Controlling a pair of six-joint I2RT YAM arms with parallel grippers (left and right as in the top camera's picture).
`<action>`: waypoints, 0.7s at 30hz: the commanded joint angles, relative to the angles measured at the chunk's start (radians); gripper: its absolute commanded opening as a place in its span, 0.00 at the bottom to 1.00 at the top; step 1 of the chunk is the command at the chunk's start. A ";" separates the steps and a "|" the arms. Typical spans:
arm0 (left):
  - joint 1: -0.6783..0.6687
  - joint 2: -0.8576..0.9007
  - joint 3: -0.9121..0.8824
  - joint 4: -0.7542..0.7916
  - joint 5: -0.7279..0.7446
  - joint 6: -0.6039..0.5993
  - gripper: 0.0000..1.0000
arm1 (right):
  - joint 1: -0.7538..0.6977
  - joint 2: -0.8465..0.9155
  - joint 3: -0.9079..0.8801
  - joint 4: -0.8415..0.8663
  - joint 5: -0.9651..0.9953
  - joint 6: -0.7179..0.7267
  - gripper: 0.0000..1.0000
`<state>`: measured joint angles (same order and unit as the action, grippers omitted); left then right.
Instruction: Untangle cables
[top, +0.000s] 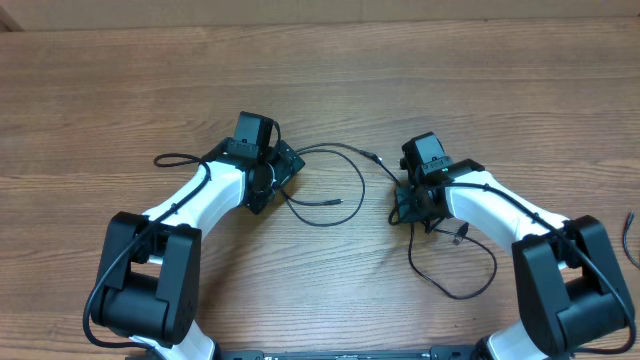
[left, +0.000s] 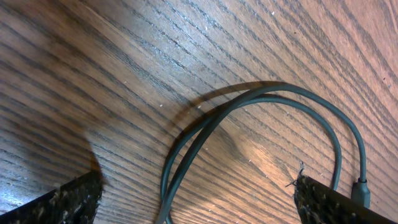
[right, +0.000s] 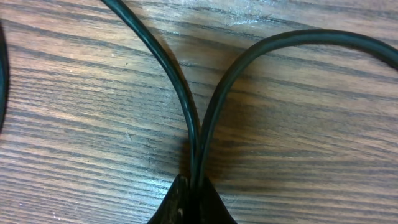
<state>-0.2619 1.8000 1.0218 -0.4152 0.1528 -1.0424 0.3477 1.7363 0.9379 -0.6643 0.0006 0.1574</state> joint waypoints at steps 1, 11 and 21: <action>0.005 0.059 -0.051 -0.010 -0.056 0.026 1.00 | -0.020 0.055 0.037 -0.031 0.010 0.006 0.04; 0.005 0.059 -0.051 -0.010 -0.056 0.026 1.00 | -0.235 0.043 0.575 -0.243 0.007 -0.098 0.04; 0.005 0.059 -0.051 -0.010 -0.056 0.026 1.00 | -0.473 0.043 0.922 0.089 0.207 -0.472 0.04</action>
<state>-0.2619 1.8000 1.0218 -0.4126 0.1478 -1.0420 -0.0708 1.8015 1.8309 -0.6300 0.1204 -0.1371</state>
